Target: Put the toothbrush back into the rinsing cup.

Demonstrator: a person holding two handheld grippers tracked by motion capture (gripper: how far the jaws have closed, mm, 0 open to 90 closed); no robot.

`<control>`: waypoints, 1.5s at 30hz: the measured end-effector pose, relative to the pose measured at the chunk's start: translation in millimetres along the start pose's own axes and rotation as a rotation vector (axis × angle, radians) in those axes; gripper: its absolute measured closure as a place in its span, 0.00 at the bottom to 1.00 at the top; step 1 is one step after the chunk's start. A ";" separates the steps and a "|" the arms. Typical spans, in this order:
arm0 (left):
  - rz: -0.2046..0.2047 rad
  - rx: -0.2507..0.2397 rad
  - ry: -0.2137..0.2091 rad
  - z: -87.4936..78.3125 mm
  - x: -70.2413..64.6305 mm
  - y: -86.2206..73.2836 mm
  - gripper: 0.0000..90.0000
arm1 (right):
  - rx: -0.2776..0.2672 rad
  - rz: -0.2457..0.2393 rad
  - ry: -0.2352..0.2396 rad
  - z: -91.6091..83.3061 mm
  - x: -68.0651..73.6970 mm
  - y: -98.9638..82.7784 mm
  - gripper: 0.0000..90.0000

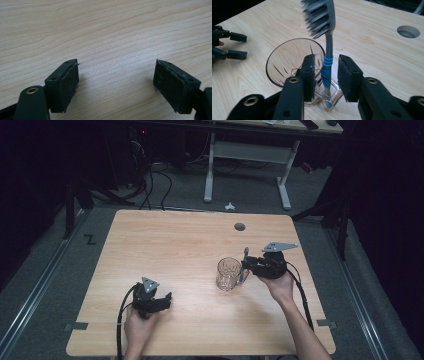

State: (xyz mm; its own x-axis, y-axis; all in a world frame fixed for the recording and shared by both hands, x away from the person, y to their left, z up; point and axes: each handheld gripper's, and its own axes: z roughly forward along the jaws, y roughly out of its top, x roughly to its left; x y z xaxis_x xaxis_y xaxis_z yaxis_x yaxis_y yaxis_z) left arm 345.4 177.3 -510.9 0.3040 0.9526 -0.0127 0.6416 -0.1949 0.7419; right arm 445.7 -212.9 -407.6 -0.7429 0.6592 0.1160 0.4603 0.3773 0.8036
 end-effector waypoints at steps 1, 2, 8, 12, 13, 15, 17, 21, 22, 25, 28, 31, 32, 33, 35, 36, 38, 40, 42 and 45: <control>0.000 0.000 0.000 0.0 0.0 0.0 0.23 | -0.003 0.001 -0.005 -0.9 -0.3 -0.7 0.71; 0.000 0.000 0.000 0.0 0.0 0.0 0.23 | -0.004 0.003 -0.008 -1.6 -0.6 -1.3 0.70; 0.000 0.000 0.000 0.0 0.0 0.0 0.23 | -0.027 0.026 -0.027 -9.2 -4.9 -6.2 0.65; 0.000 0.000 0.000 0.0 0.0 0.0 0.23 | -0.039 0.024 -0.033 -14.2 -5.0 -6.4 0.64; 0.000 0.000 0.000 0.0 0.0 0.0 0.23 | -0.042 0.021 -0.033 -15.2 -5.3 -6.4 0.64; 0.000 0.000 0.000 0.0 0.0 0.0 0.23 | -0.047 0.022 -0.036 -17.8 -5.8 -6.6 0.64; 0.000 0.000 0.000 0.0 0.0 0.0 0.23 | -0.048 0.024 -0.039 -19.7 -6.4 -6.9 0.64; 0.000 0.000 0.000 0.0 0.0 0.0 0.23 | -0.057 0.026 -0.044 -23.9 -7.1 -8.5 0.64; 0.000 0.000 0.000 0.0 0.0 0.0 0.23 | -0.060 0.027 -0.045 -24.6 -7.4 -9.3 0.64; 0.000 0.000 0.000 0.0 0.0 0.0 0.23 | -0.064 0.032 -0.049 -26.9 -8.5 -11.7 0.64; 0.000 0.000 0.000 0.0 0.0 0.0 0.23 | -0.068 0.036 -0.051 -29.0 -9.0 -13.0 0.64; 0.000 0.000 0.000 0.0 0.0 0.0 0.23 | -0.075 0.042 -0.053 -31.1 -9.4 -14.4 0.64; 0.000 0.000 0.000 0.0 0.0 0.0 0.23 | -0.079 0.042 -0.053 -31.5 -9.8 -14.8 0.64; 0.000 0.000 0.000 0.0 0.0 0.0 0.23 | -0.080 0.048 -0.054 -32.2 -10.0 -15.4 0.64; 0.000 0.000 0.000 0.0 0.0 0.0 0.23 | -0.085 0.051 -0.055 -32.8 -10.6 -16.4 0.64; 0.000 0.000 0.000 0.0 0.0 0.0 0.23 | -0.087 0.054 -0.055 -33.3 -10.9 -17.2 0.65; 0.000 0.000 0.000 0.0 0.0 0.0 0.23 | -0.083 0.057 -0.055 -34.6 -11.3 -18.6 0.65; 0.000 0.000 0.000 0.0 0.0 0.0 0.23 | -0.084 0.057 -0.055 -35.9 -11.2 -19.0 0.65; 0.000 0.000 0.000 0.0 0.0 0.0 0.23 | -0.087 0.054 -0.056 -37.8 -10.6 -19.1 0.65; 0.000 0.000 0.000 0.0 0.0 0.0 0.23 | -0.091 0.051 -0.058 -39.9 -9.9 -19.5 0.65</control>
State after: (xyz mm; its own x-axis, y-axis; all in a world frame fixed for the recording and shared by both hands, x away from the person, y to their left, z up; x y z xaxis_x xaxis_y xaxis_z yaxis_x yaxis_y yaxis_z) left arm 345.3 177.3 -510.9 0.3040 0.9526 -0.0122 0.6415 -0.1952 0.7419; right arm 424.6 -252.8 -401.1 -0.6891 0.7135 0.1267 0.4492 0.2835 0.8472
